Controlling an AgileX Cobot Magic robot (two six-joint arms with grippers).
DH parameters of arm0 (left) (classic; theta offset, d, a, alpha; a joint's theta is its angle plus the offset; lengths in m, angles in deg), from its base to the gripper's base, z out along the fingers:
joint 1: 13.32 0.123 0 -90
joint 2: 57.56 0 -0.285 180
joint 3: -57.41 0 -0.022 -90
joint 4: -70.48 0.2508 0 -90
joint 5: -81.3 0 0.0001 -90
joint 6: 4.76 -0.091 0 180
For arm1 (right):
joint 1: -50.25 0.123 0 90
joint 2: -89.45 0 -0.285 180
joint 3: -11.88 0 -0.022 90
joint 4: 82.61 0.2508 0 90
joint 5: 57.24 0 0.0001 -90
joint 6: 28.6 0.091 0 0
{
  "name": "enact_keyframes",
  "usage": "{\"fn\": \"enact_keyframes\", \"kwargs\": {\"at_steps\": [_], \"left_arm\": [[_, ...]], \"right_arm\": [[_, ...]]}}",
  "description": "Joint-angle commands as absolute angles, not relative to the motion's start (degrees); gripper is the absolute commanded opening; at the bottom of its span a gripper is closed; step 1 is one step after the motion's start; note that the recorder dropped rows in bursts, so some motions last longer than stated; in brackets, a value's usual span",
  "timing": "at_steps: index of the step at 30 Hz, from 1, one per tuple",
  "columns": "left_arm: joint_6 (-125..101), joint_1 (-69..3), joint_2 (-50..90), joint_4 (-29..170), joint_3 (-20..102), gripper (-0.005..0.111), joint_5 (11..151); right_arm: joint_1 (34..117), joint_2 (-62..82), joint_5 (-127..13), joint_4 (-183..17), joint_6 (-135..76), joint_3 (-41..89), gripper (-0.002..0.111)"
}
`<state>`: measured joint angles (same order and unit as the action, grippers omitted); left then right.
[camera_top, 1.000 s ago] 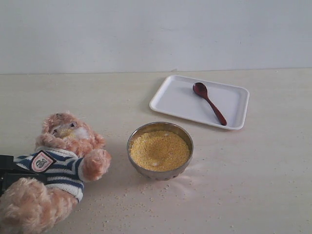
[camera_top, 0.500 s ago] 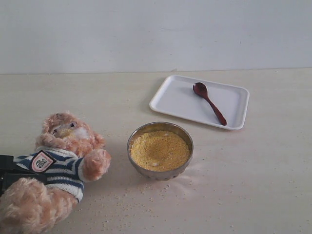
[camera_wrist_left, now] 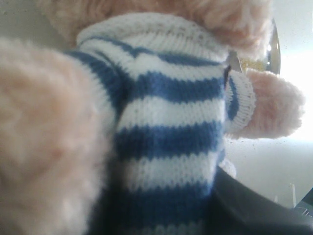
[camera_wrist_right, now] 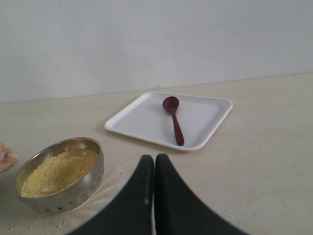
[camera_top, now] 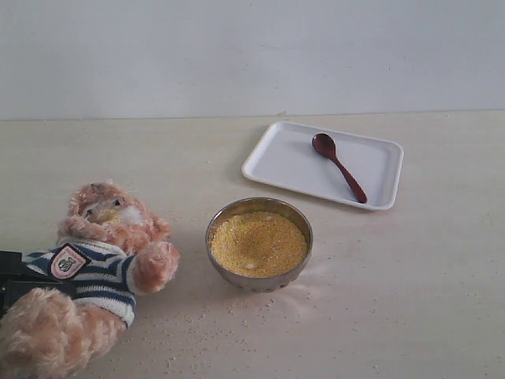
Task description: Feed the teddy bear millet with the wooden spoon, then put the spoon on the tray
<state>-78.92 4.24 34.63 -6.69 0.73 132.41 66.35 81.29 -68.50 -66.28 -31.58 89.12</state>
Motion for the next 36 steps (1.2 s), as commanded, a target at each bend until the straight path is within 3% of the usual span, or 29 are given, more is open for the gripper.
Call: {"fn": "enact_keyframes", "kwargs": {"at_steps": [1, 8, 12, 19, 20, 22, 23, 25, 27, 36], "left_arm": [[-79.4, 4.4, 33.9, -7.2, 0.5, 0.005, 133.3], [-84.1, 4.4, 33.9, -13.5, 0.5, 0.005, 133.2], [-84.6, 4.4, 34.3, -14.4, 0.5, 0.005, 126.1], [-89.6, 4.4, 47.5, -16.2, 0.5, 0.007, 128.7], [-90.2, 4.4, 48.9, -16.3, 0.5, 0.01, 129.6], [-91.7, 4.4, 52.6, -17.4, 0.5, 0.031, 131.6], [-92.5, 4.4, 53.8, -17.5, 0.6, 0.052, 131.9], [-93.2, 4.4, 53.8, -18.0, 0.9, 0.076, 132.3], [-93.2, 4.4, 53.8, -18.9, 0.9, 0.08, 134.3], [-92.7, 5.5, 53.0, -20.3, 0.9, 0.075, 137.0]], "right_arm": [[66.1, 81.7, -68.2, -66.6, -31.7, 89.1, 0.0], [66.1, 81.7, -68.2, -66.6, -31.7, 89.1, 0.0], [66.1, 81.7, -68.2, -66.6, -31.7, 89.1, 0.0], [66.1, 81.7, -68.2, -66.6, -31.5, 89.1, 0.0], [66.1, 81.7, -68.2, -66.6, -31.7, 89.1, 0.0], [66.1, 81.7, -68.2, -66.6, -31.7, 89.1, 0.0], [66.1, 81.7, -68.2, -66.6, -31.7, 89.1, 0.0], [66.1, 81.7, -68.2, -66.6, -31.6, 89.1, 0.0], [66.1, 81.7, -68.3, -66.6, -31.6, 89.1, 0.0], [66.1, 81.7, -68.5, -66.6, -31.6, 89.1, 0.0]]}}
